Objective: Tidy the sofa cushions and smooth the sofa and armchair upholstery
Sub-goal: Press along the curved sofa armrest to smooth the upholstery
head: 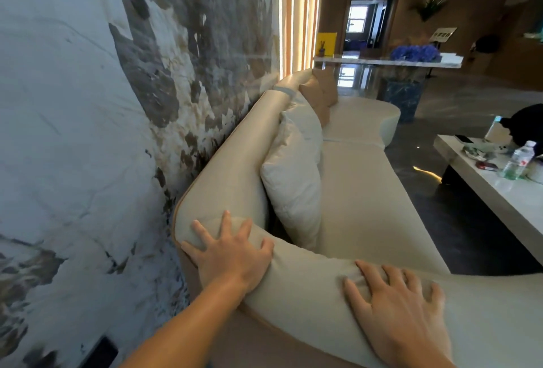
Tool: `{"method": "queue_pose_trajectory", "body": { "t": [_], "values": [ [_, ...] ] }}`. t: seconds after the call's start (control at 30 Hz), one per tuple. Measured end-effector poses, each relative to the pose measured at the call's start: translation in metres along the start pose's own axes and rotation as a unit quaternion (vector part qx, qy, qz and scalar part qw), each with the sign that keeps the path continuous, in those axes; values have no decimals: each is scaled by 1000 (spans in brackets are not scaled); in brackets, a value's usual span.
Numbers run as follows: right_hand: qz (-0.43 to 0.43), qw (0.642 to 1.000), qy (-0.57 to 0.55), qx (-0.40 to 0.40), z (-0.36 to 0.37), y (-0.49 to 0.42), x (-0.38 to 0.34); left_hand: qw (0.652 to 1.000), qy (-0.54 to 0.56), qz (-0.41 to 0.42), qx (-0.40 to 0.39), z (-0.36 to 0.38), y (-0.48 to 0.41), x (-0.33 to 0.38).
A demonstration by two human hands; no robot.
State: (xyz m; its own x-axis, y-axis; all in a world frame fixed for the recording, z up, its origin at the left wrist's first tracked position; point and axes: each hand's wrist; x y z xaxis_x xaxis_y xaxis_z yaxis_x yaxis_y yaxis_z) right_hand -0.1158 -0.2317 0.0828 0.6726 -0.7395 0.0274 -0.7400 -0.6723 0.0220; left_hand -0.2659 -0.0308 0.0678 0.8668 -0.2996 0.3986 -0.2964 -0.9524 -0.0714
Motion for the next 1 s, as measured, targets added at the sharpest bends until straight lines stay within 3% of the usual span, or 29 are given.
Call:
{"method": "queue_pose_trajectory", "body": {
  "t": [0.5,0.7,0.77,0.9,1.0],
  "values": [
    [14,999,-15,26,11,-23,-90,999,-24,18,-35,-20,-90,-62],
    [0,1000,-21,-10,5,-24,-91,998,-16,20,-60,-26,-70,-55],
    [-4,1000,-15,-13,4,-24,-91,995,-12,68,-73,-25,-53,-43],
    [-7,1000,0,-14,4,-24,-91,964,-38,243,-101,-11,-21,-15],
    [-6,1000,11,-14,3,-25,-91,953,-74,273,-111,-13,-26,5]
  ]
}}
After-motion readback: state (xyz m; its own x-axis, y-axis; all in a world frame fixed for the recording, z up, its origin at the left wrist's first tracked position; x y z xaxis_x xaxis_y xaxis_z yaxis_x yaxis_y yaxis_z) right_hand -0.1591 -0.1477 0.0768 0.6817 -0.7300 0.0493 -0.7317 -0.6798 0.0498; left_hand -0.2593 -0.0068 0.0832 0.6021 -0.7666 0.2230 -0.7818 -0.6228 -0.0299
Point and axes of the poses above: each hand's wrist, its own y-axis away from the middle knuckle, its own z-axis out of the palm, x = y × z, and after that the axes turned 10 degrees about y, right-handed
